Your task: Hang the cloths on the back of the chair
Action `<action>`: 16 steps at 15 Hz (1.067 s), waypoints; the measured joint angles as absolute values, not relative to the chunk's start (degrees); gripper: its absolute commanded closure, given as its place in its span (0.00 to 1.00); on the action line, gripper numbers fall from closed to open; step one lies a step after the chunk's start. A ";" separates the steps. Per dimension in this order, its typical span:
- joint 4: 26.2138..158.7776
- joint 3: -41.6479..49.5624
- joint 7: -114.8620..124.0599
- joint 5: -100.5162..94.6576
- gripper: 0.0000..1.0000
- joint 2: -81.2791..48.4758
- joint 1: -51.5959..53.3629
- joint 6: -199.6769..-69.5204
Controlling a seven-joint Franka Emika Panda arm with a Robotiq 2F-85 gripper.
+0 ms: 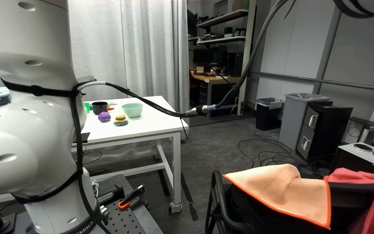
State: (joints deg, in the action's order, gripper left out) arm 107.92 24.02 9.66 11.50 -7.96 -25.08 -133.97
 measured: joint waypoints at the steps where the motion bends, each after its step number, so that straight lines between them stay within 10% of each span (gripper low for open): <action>1: 108.89 23.69 8.20 12.18 0.00 -6.58 -25.07 -133.97; 16: 115.62 23.17 1.13 14.37 0.00 3.28 -24.34 -133.95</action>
